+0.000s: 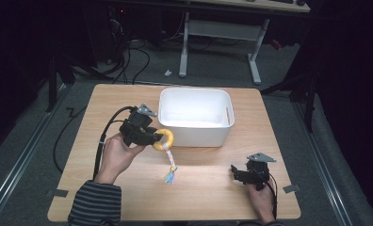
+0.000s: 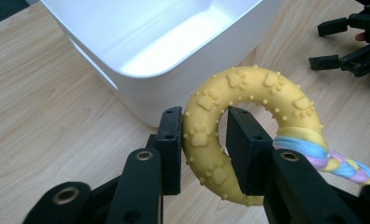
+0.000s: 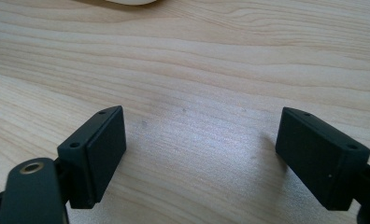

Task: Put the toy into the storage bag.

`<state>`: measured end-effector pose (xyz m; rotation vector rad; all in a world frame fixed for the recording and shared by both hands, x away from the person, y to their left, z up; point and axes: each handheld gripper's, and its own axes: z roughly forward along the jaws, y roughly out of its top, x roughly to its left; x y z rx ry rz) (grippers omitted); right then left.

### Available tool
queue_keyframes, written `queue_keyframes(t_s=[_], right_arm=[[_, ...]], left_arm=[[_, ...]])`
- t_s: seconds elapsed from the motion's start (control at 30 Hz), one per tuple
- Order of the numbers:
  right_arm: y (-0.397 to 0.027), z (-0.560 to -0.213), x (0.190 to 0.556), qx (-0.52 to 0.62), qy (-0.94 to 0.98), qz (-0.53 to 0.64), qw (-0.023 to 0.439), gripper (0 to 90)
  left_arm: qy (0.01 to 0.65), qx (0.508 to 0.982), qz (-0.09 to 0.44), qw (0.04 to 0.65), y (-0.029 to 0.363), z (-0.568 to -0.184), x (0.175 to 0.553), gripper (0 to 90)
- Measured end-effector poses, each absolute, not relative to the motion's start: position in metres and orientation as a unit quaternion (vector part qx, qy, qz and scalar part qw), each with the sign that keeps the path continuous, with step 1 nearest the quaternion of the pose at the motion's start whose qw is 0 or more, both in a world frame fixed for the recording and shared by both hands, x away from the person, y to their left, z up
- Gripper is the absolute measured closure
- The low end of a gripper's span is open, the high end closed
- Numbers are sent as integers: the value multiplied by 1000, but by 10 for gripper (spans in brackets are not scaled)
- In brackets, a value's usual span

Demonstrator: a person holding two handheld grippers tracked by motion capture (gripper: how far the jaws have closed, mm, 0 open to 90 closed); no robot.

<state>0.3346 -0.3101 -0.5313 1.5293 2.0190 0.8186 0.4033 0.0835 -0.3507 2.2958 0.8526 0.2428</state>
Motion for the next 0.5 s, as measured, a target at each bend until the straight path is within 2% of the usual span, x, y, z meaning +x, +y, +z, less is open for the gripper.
queue_keyframes(t_s=[0.5], right_arm=[[-310,-531,335,558,737,299,237,162]], left_arm=[[333,876,76,340,77,-341,421,671]])
